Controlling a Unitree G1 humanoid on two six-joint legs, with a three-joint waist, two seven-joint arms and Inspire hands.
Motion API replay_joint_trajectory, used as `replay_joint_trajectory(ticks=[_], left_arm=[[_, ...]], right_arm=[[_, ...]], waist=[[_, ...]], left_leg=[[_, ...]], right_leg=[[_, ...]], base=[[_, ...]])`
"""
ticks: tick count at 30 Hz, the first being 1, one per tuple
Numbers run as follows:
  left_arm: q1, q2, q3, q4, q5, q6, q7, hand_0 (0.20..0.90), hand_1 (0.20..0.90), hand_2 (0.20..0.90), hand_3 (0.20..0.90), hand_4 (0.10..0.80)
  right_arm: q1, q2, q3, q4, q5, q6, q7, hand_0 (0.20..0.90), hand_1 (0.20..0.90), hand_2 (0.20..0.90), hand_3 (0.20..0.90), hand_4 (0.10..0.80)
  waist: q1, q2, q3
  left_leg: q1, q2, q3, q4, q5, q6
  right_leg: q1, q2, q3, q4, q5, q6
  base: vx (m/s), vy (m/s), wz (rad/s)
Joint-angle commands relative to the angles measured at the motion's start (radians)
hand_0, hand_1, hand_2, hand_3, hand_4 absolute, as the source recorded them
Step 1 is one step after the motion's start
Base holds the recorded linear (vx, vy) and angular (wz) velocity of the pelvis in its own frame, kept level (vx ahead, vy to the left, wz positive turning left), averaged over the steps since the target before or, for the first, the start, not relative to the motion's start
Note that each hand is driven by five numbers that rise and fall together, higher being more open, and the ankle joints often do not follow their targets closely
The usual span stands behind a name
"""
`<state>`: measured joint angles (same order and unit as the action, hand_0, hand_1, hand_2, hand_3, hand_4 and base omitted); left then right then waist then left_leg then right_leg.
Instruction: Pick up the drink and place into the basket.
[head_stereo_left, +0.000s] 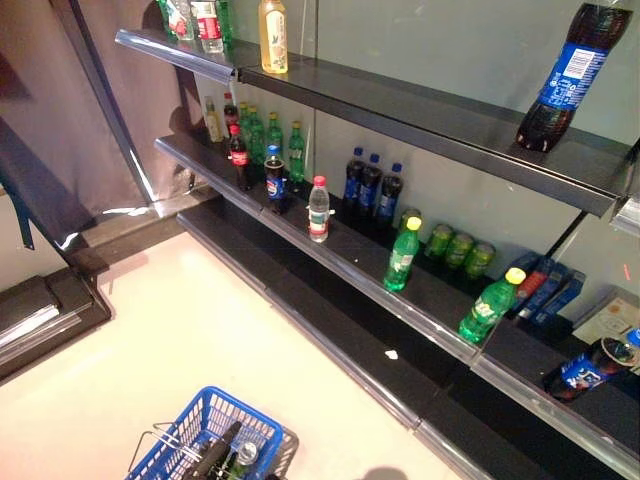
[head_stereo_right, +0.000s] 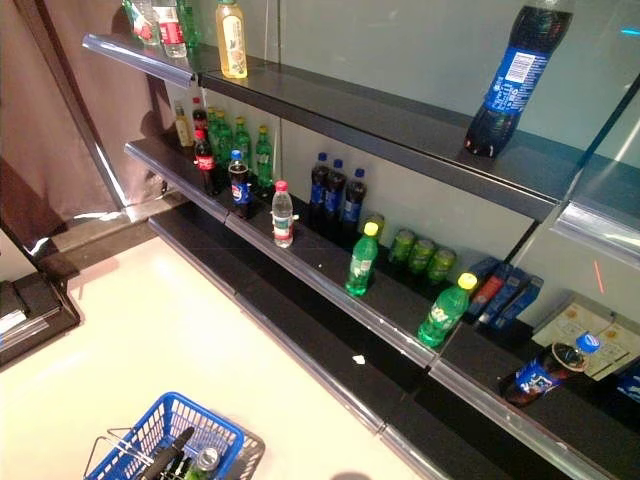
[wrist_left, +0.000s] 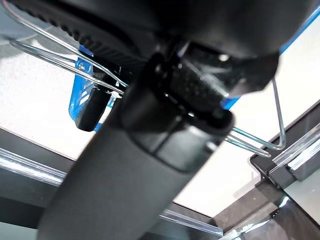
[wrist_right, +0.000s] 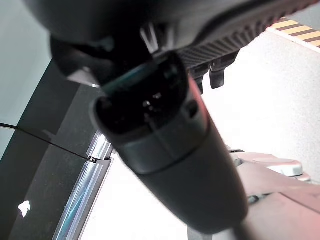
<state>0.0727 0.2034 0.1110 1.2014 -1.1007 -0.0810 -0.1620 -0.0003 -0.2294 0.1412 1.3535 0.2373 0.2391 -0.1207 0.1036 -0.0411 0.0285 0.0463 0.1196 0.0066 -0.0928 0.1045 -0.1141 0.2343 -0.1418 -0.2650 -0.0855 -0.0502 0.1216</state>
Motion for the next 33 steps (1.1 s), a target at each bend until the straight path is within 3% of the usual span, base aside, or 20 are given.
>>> replay_joint_trajectory(ticks=[1, 16, 25, 33], left_arm=[[-0.127, -0.062, -0.069, -0.001, 0.064, 0.002, -0.083, 0.3, 0.3, 0.3, 0.2, 0.1], [-0.112, -0.055, -0.079, 0.016, 0.101, -0.012, -0.103, 0.3, 0.3, 0.3, 0.2, 0.1], [-0.113, -0.047, -0.093, 0.016, 0.103, -0.007, -0.102, 0.3, 0.3, 0.3, 0.2, 0.1], [-0.112, -0.046, -0.104, -0.027, 0.126, 0.014, -0.063, 0.3, 0.3, 0.3, 0.2, 0.1]], right_arm=[[-0.055, -0.029, -0.006, 0.025, 0.002, 0.008, 0.0, 0.9, 0.9, 0.9, 0.9, 0.8], [-0.053, -0.032, -0.015, 0.041, -0.009, 0.011, -0.018, 0.9, 0.9, 0.9, 0.9, 0.8], [-0.055, -0.045, -0.025, 0.046, 0.006, 0.007, -0.118, 0.9, 0.9, 0.9, 0.9, 0.8], [-0.095, -0.059, 0.015, -0.082, -0.017, -0.205, -0.146, 0.9, 0.9, 0.9, 0.9, 0.8]], waist=[[0.025, 0.028, 0.05], [0.023, 0.025, 0.048], [0.018, 0.025, 0.047], [0.026, 0.019, 0.056]], left_leg=[[0.051, 0.032, 0.041, 0.006, -0.083, -0.003], [0.056, 0.033, 0.042, 0.006, -0.09, 0.001], [0.057, 0.033, 0.044, 0.006, -0.092, 0.002], [0.059, 0.033, 0.034, 0.006, -0.09, 0.002]], right_leg=[[-0.077, -0.08, -0.036, 0.014, 0.103, 0.036], [-0.077, -0.077, -0.026, 0.014, 0.098, 0.035], [-0.078, -0.076, -0.02, 0.015, 0.099, 0.035], [-0.081, -0.077, -0.012, 0.022, 0.101, 0.034]], base=[[0.0, 0.0, 0.0], [0.0, 0.0, 0.0], [0.0, 0.0, 0.0], [0.0, 0.0, 0.0]])
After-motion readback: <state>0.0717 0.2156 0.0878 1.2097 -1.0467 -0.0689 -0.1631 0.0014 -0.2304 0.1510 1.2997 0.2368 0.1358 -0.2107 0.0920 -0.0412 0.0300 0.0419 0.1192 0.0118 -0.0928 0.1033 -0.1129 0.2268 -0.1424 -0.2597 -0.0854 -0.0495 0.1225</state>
